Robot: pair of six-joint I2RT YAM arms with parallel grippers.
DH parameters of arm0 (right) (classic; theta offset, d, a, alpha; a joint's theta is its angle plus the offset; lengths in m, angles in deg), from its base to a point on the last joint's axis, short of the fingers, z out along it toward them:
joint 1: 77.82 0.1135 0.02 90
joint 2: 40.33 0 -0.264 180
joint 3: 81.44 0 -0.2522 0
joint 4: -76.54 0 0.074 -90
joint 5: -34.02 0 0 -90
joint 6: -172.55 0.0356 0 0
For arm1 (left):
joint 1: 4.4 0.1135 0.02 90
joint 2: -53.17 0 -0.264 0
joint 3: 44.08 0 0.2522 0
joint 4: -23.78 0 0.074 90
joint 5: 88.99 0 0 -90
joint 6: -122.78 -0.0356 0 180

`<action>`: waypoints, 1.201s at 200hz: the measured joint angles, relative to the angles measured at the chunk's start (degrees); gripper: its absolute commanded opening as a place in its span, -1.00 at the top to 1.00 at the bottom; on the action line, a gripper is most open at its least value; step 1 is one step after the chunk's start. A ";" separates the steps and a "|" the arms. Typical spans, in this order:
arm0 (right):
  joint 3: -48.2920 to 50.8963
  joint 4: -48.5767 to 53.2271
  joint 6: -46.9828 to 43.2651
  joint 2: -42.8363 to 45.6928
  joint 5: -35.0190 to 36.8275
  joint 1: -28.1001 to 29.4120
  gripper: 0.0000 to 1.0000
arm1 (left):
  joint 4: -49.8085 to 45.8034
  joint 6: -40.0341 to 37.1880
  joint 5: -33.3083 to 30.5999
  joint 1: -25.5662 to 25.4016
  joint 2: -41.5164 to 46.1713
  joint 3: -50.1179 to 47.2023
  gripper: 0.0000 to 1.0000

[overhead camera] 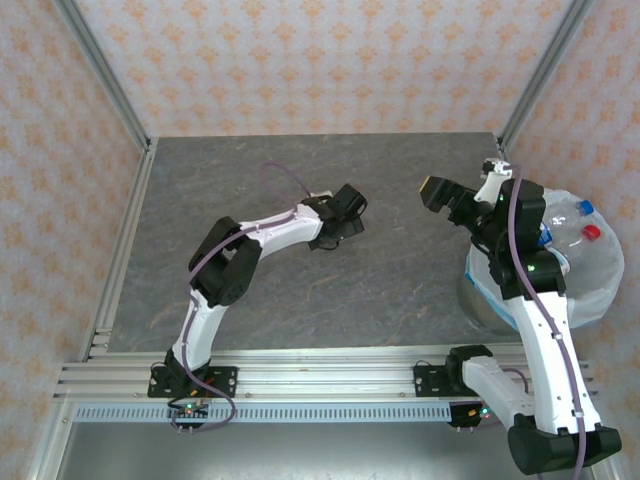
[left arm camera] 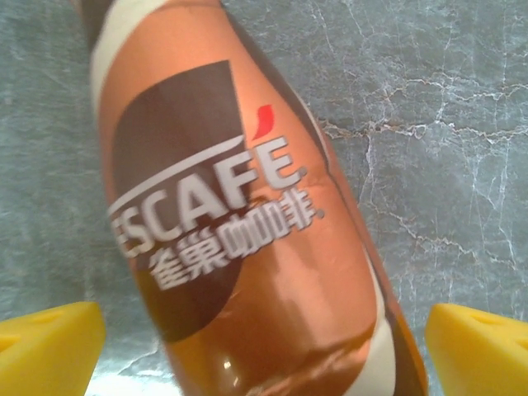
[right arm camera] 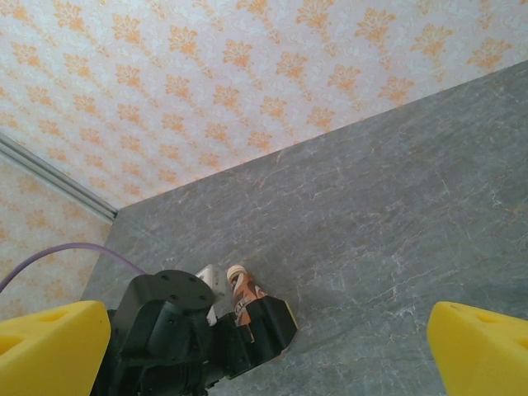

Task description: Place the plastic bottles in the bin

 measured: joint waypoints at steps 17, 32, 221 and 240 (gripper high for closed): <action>0.26 -0.15 -0.22 0.00 -0.02 0.00 -0.98 | -0.48 0.07 -0.04 0.00 -2.60 2.89 -0.93; 0.35 -0.17 -0.42 0.00 -0.02 0.00 -0.98 | -0.55 0.09 -0.52 0.00 -4.04 4.15 -0.83; 1.73 -2.67 1.81 -4.63 -0.61 4.79 -0.98 | 20.52 -23.04 5.46 -0.09 17.73 -24.46 -0.11; 1.90 -3.96 2.69 -5.86 -0.66 5.88 -0.98 | 24.11 -26.12 7.72 -0.09 23.17 -27.98 -0.11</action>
